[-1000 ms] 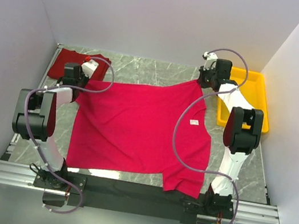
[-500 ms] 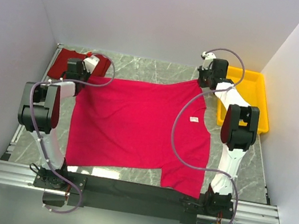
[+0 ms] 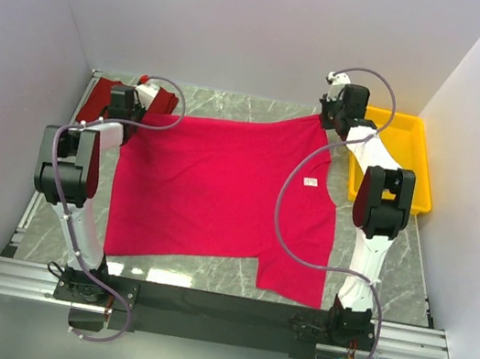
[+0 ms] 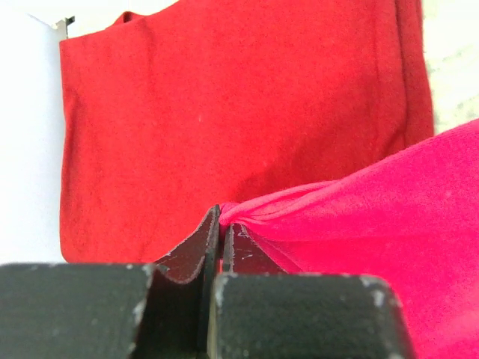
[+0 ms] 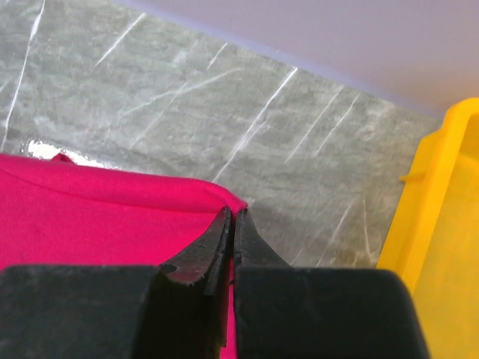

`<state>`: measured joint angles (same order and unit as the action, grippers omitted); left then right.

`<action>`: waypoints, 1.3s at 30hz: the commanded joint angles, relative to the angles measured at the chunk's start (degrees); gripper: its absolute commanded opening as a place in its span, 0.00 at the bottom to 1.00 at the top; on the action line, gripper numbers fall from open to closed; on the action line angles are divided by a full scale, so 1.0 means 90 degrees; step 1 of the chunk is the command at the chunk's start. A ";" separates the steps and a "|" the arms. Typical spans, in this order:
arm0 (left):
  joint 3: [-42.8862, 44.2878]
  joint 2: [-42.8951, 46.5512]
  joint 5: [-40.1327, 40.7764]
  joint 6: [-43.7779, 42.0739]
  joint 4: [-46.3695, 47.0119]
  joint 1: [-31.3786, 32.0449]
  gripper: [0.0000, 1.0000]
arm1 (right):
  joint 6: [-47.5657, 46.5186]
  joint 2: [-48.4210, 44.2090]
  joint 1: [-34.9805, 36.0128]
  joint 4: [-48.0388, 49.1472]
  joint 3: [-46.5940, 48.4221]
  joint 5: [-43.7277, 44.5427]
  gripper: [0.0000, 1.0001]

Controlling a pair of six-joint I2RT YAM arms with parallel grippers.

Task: Fold and stack the t-shirts
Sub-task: Flatten the tshirt out

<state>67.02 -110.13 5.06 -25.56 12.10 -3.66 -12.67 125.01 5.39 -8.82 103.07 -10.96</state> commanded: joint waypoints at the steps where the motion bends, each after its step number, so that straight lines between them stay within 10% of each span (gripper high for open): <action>1: 0.0336 -0.0078 0.0170 0.0155 0.0082 0.0006 0.01 | 0.0050 0.0143 0.0036 0.0228 0.0413 0.0134 0.00; 39: -0.0064 0.0420 0.0024 0.0320 -0.0104 -0.0032 0.01 | -0.0585 -0.0267 -0.0335 0.0033 -0.0094 -0.1750 0.00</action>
<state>66.74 -109.58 5.41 -24.12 10.96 -3.55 -16.08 126.45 3.51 -8.71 102.41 -23.40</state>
